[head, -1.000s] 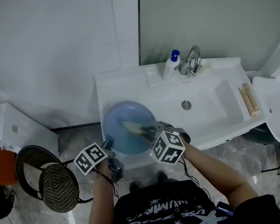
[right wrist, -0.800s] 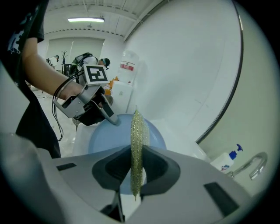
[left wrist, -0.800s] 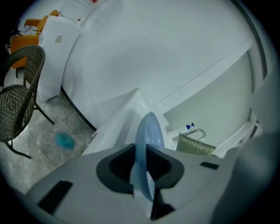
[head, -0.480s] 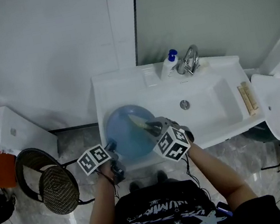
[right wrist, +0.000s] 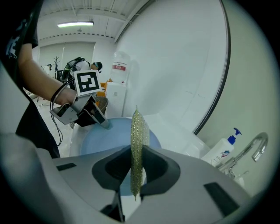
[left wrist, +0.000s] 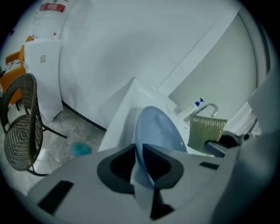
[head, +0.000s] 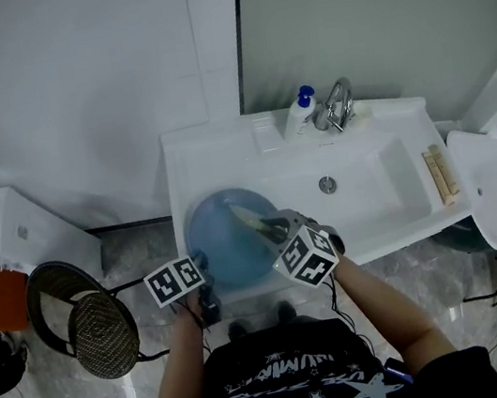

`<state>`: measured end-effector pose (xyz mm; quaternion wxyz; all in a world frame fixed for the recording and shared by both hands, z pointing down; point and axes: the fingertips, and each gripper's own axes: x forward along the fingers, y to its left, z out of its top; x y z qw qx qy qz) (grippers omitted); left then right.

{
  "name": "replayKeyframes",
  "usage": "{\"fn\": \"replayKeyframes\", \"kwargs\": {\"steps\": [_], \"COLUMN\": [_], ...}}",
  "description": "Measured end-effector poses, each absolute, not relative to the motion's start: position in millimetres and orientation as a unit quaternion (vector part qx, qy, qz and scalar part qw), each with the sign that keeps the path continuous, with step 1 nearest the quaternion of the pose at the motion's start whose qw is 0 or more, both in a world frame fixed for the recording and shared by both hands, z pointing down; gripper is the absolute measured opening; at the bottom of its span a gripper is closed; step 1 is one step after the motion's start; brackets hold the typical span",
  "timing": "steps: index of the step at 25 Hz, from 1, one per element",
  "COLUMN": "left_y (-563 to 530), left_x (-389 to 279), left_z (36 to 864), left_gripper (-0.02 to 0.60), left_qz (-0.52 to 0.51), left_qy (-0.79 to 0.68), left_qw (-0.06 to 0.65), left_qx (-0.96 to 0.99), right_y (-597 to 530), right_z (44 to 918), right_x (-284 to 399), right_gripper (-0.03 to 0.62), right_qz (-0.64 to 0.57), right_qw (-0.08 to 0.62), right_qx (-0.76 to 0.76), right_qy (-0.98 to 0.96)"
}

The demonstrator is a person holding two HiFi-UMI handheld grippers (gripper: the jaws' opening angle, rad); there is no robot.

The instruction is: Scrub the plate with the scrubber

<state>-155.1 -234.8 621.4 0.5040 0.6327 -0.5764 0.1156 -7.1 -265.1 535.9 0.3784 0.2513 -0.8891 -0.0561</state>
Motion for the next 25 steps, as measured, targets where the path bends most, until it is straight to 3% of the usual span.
{"fn": "replayKeyframes", "kwargs": {"steps": [12,18,25], "left_y": [-226.1,-226.8,-225.7], "left_x": [-156.0,-146.3,-156.2], "left_z": [627.8,619.9,612.0], "left_gripper": [0.063,0.181,0.227], "left_qz": [0.175,0.170,0.185], "left_qy": [-0.579,-0.564,-0.569], "left_qw": [0.485,0.479,0.444], "left_qx": [0.632,0.651,0.667], "right_y": [-262.5,-263.6,-263.5], "right_z": [541.5,541.1,538.4], "right_x": [-15.0,-17.8,-20.3], "right_gripper": [0.072,0.072,0.072], "right_qz": [-0.049,-0.047,-0.040], "right_qw": [0.374,0.372,0.368], "right_qx": [0.237,0.240,0.258], "right_qy": [-0.895,-0.895,-0.892]}}
